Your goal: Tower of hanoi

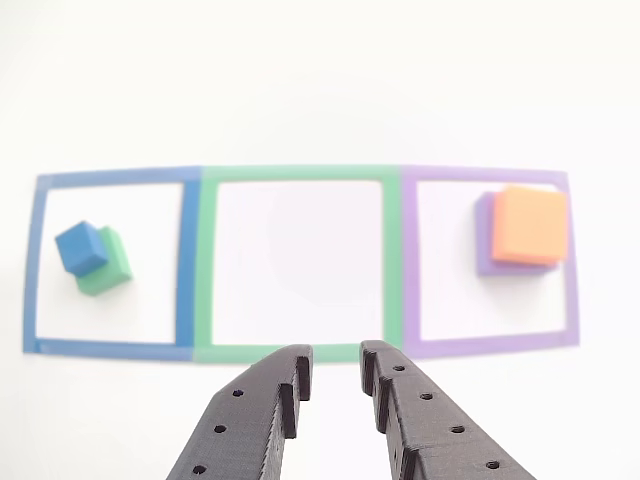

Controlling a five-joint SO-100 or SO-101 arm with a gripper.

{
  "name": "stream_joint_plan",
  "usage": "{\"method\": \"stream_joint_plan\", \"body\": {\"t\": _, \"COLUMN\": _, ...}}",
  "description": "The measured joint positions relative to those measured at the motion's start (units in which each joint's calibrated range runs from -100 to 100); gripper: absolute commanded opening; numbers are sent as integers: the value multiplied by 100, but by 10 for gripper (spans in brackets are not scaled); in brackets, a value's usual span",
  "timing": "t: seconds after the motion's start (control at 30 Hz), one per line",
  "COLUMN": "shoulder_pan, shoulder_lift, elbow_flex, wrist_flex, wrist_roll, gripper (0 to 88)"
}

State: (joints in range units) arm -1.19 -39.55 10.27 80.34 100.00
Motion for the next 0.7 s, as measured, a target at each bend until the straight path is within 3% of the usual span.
{"method": "stream_joint_plan", "body": {"t": 0.13, "shoulder_pan": 532, "shoulder_lift": 397, "elbow_flex": -1567, "wrist_flex": 899, "wrist_roll": 0, "gripper": 19}}
{"method": "stream_joint_plan", "body": {"t": 0.3, "shoulder_pan": 966, "shoulder_lift": 456, "elbow_flex": -2167, "wrist_flex": 1075, "wrist_roll": 0, "gripper": 27}}
{"method": "stream_joint_plan", "body": {"t": 0.53, "shoulder_pan": 1244, "shoulder_lift": 447, "elbow_flex": -1915, "wrist_flex": 995, "wrist_roll": 0, "gripper": 39}}
{"method": "stream_joint_plan", "body": {"t": 0.7, "shoulder_pan": 1474, "shoulder_lift": -118, "elbow_flex": -479, "wrist_flex": 136, "wrist_roll": 0, "gripper": 64}}
